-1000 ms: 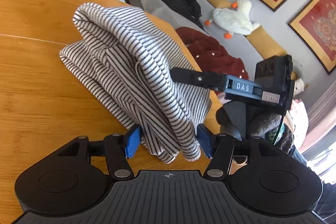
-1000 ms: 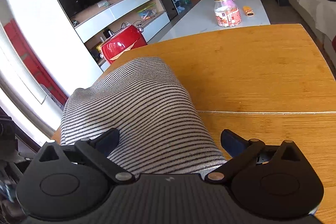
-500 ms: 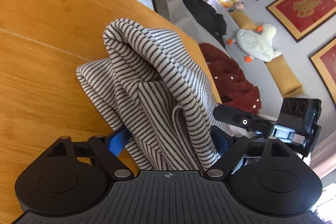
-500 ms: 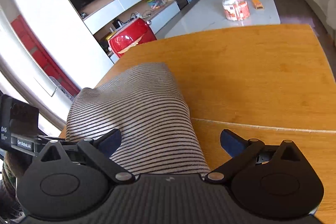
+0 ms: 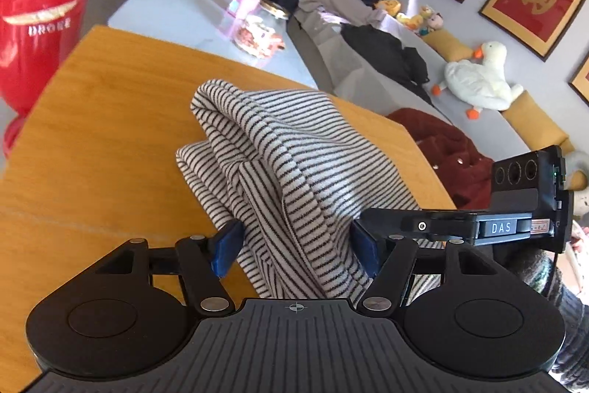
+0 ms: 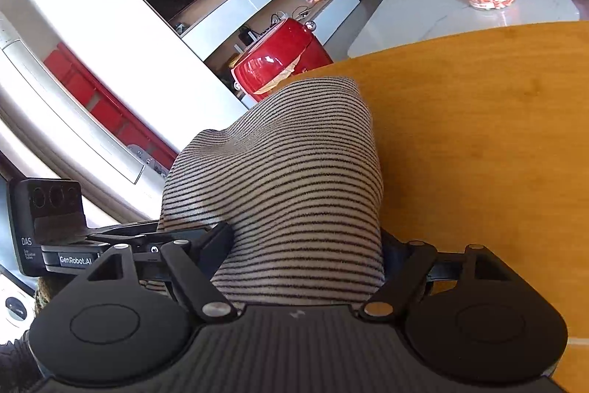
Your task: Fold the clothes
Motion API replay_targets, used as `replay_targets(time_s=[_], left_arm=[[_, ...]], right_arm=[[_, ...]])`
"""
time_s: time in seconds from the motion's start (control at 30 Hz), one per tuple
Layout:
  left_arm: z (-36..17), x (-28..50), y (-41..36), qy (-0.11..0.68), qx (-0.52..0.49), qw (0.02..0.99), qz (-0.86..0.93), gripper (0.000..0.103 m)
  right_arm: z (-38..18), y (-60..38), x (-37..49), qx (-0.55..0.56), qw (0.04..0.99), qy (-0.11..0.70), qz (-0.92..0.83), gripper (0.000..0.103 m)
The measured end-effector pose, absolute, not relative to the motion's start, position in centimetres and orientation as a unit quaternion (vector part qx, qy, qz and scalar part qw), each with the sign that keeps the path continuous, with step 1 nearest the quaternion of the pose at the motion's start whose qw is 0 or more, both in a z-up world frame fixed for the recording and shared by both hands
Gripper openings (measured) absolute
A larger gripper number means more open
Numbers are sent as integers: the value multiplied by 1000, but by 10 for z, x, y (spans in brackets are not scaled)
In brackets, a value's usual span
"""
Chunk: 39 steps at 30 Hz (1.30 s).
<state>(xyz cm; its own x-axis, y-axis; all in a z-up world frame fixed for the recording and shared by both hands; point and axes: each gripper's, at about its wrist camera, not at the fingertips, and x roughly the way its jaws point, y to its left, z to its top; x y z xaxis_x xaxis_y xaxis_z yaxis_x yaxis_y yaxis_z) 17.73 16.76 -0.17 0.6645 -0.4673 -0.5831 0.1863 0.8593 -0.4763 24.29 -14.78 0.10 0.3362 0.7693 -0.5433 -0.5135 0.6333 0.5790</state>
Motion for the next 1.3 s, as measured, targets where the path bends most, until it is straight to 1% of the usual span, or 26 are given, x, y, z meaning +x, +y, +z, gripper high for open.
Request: replay_targets(time_s=[0.07, 0.23, 0.3, 0.33, 0.43, 0.5, 0.57, 0.7, 0.73, 0.77, 0.8, 0.83, 0.9, 0.97, 1.03, 1.07, 1.1, 1.13, 1.2, 1.23, 1.27, 1.3], left_arm=[[3, 188, 184, 355, -177, 903, -165, 69], [4, 212, 224, 353, -193, 906, -131, 72], [16, 208, 231, 338, -170, 918, -118, 68], [25, 202, 236, 317, -155, 929, -111, 69], [51, 192, 244, 262, -154, 945, -121, 70], [62, 199, 239, 242, -164, 946, -142, 72], [66, 217, 228, 243, -162, 941, -170, 74], [40, 257, 217, 291, -174, 925, -170, 73], [28, 263, 219, 304, -186, 920, -164, 73], [15, 266, 222, 313, -199, 915, -159, 73], [10, 265, 226, 308, -210, 913, -162, 73], [6, 264, 230, 304, -222, 912, -166, 73], [-2, 263, 237, 294, -245, 907, -172, 73], [-7, 263, 244, 291, -263, 903, -175, 73], [-5, 262, 244, 293, -259, 906, -163, 70], [-2, 259, 243, 293, -253, 909, -152, 68], [5, 251, 240, 290, -240, 915, -143, 68], [11, 244, 237, 287, -228, 921, -134, 72], [23, 224, 229, 277, -202, 931, -120, 92], [28, 212, 224, 271, -190, 936, -116, 95], [31, 200, 220, 270, -178, 939, -121, 95], [31, 192, 218, 273, -172, 938, -125, 95]], right_arm=[[1, -127, 256, 150, 806, 410, 400, 80], [2, -74, 290, 140, 815, 396, 400, 80], [5, -70, 287, 119, 825, 384, 397, 81], [6, -68, 286, 108, 830, 378, 395, 81], [11, -62, 281, 77, 845, 359, 390, 83], [15, -59, 277, 55, 854, 347, 384, 83], [22, -57, 269, 26, 865, 332, 375, 84], [45, -52, 236, -51, 891, 264, 366, 84], [51, -50, 226, -71, 895, 244, 365, 79], [58, -49, 216, -91, 899, 224, 364, 77], [64, -44, 207, -97, 896, 210, 379, 73], [66, -41, 200, -103, 894, 202, 387, 73], [64, -26, 193, -120, 877, 217, 411, 72], [48, -20, 194, -131, 872, 229, 411, 70], [32, -15, 196, -141, 868, 242, 411, 70], [36, -17, 196, -135, 867, 247, 410, 70], [39, -20, 197, -128, 867, 252, 410, 70], [43, -23, 198, -122, 867, 257, 410, 70], [50, -34, 196, -115, 865, 257, 416, 70], [55, -43, 196, -104, 866, 258, 416, 72], [59, -52, 196, -93, 867, 258, 416, 74], [57, -59, 203, -68, 867, 272, 412, 81]])
